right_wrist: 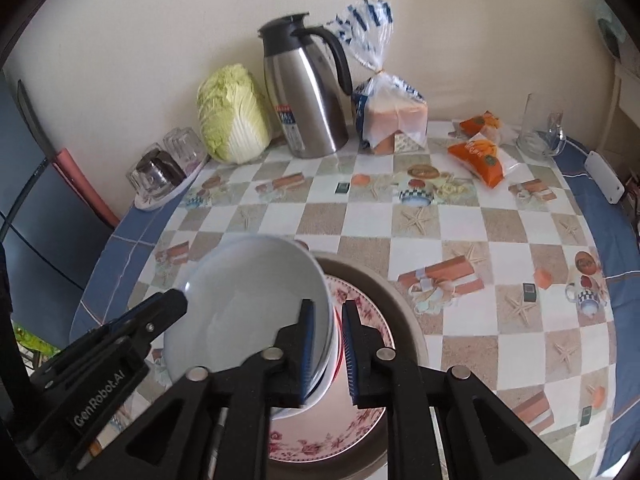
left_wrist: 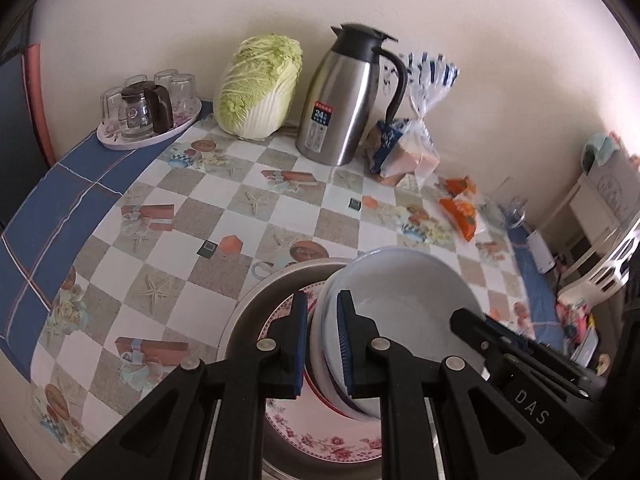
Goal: Organize plates and bowls
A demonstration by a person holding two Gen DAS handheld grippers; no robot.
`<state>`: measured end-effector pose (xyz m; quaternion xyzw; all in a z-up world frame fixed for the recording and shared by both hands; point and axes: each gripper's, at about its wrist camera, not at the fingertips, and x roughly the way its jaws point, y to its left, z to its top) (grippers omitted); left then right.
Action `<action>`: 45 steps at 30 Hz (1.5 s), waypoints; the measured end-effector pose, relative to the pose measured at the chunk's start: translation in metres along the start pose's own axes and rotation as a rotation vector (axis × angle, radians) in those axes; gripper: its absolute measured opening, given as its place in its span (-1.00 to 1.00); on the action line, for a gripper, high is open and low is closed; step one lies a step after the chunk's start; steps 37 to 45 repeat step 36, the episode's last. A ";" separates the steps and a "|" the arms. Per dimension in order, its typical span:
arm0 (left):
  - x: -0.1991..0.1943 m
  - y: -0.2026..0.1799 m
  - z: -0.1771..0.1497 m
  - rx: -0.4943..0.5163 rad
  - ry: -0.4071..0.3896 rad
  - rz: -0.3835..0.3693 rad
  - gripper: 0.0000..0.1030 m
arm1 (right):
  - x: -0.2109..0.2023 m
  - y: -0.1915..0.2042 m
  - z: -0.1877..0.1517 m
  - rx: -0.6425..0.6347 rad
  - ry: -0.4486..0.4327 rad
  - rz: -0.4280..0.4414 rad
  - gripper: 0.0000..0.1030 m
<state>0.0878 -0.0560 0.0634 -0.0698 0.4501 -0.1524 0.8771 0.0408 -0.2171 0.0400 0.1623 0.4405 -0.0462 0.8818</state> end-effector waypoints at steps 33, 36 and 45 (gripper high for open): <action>-0.018 0.047 -0.060 0.170 0.021 0.200 0.79 | -0.029 -0.017 -0.075 -0.013 -0.008 -0.101 1.00; -0.013 0.048 -0.060 0.177 0.033 0.165 0.79 | -0.026 -0.016 -0.076 -0.018 0.000 -0.104 1.00; -0.013 0.048 -0.060 0.177 0.033 0.165 0.79 | -0.026 -0.016 -0.076 -0.018 0.000 -0.104 1.00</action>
